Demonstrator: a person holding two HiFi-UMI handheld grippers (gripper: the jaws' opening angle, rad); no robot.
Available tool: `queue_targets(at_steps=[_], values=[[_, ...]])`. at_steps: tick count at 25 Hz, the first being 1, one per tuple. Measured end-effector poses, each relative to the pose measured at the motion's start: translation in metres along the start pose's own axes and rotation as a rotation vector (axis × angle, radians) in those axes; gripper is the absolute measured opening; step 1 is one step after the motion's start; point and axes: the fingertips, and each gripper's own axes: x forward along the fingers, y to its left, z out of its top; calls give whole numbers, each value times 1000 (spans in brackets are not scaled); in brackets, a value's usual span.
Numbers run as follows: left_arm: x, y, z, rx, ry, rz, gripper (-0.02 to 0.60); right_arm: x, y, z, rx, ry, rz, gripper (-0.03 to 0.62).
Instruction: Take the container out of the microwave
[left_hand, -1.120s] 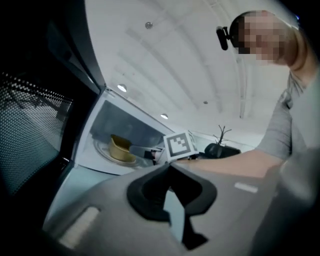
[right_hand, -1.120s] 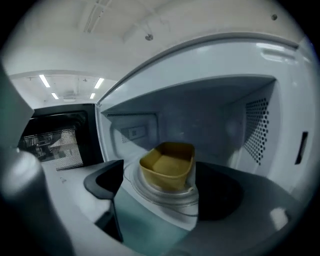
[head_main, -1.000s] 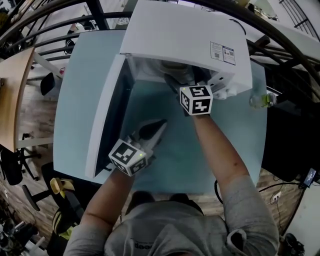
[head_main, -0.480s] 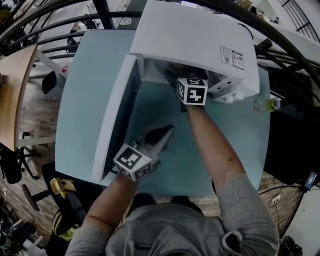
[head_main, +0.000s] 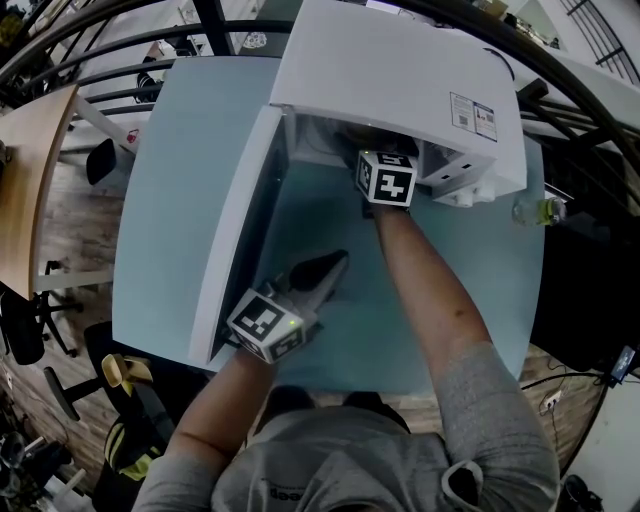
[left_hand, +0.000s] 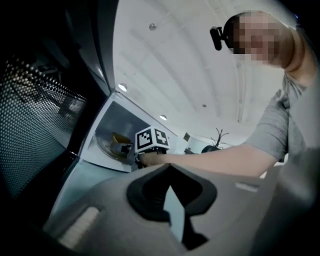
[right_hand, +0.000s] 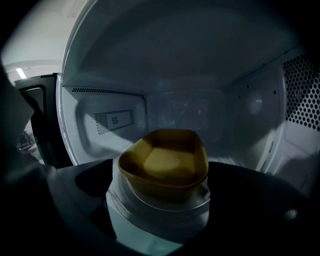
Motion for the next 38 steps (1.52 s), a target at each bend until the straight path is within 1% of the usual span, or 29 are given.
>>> queue_targets(at_steps=[3,5,12,20,25,28,32,38], values=[[-1,2,-1,-2,0,4,29,2,-1,-1,-22,3,-13,561],[-1,1,1,-7,-3,7,29,2,-2,-1,-35,5,-20,510],[-2,-2,3,-15,-14,4,29,-3,-3,1,-45,-5,1,458],[-6,-16,9,5,-20,-8,29,-31,14,11,-84,-44,62,454],[-8,-31,17,29,-20,-9,29,-60,20,5,-75,-45,101,456],[-11,-43,21,31,-19,-10,29,-77,17,-2,-60,-42,109,439],[-11,-58,26,46,-18,-18,29,-104,12,-8,-73,-62,127,437],[-13,-79,27,74,-2,-34,29,-161,17,-14,-77,-120,202,437]])
